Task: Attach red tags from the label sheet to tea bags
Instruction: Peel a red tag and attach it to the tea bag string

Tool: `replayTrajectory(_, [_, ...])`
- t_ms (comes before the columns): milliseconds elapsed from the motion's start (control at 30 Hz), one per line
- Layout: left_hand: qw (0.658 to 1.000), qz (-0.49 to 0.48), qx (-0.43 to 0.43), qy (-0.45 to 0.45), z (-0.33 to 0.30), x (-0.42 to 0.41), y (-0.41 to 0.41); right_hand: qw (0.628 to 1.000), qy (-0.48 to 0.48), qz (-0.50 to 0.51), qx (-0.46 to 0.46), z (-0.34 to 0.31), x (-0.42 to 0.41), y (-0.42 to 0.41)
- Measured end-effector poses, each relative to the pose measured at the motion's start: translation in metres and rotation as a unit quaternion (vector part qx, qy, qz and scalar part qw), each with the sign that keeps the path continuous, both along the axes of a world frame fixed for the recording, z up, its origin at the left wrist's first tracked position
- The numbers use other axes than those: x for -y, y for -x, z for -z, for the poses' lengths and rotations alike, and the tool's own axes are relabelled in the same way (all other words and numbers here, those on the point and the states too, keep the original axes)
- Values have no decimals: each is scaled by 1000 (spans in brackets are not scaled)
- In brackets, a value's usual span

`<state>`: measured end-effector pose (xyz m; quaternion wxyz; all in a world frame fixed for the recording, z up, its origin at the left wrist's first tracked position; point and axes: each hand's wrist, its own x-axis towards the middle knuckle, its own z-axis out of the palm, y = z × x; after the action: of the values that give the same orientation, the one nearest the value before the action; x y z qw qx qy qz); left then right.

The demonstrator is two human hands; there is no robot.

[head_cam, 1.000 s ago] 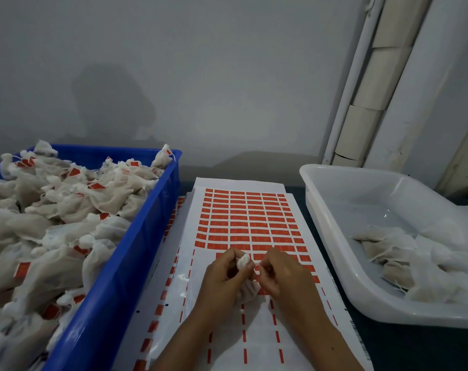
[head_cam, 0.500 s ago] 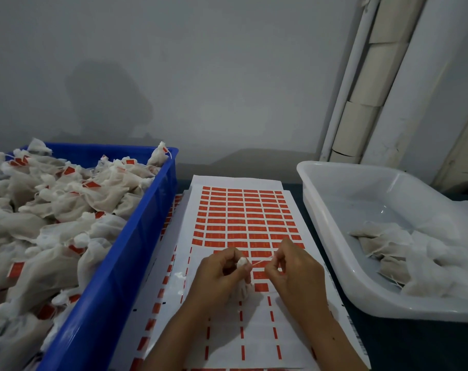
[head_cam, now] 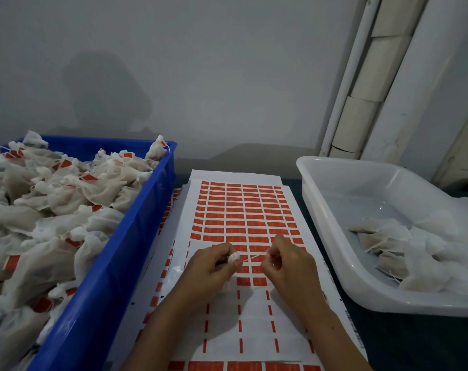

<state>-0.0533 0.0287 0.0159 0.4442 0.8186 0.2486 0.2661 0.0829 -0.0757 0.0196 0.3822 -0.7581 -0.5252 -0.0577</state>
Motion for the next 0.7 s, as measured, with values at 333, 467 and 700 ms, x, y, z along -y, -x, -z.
replayTrajectory(333, [994, -94, -48, 2, 7, -25, 19, 992, 118, -52, -3, 9, -4, 2])
replayTrajectory(467, [991, -112, -74, 6, 10, -29, 18, 977, 203, -56, 36, 4, -1, -12])
replayTrajectory(700, [990, -115, -80, 10, 12, -30, 16, 945, 276, -114, 132, -11, 12, -25])
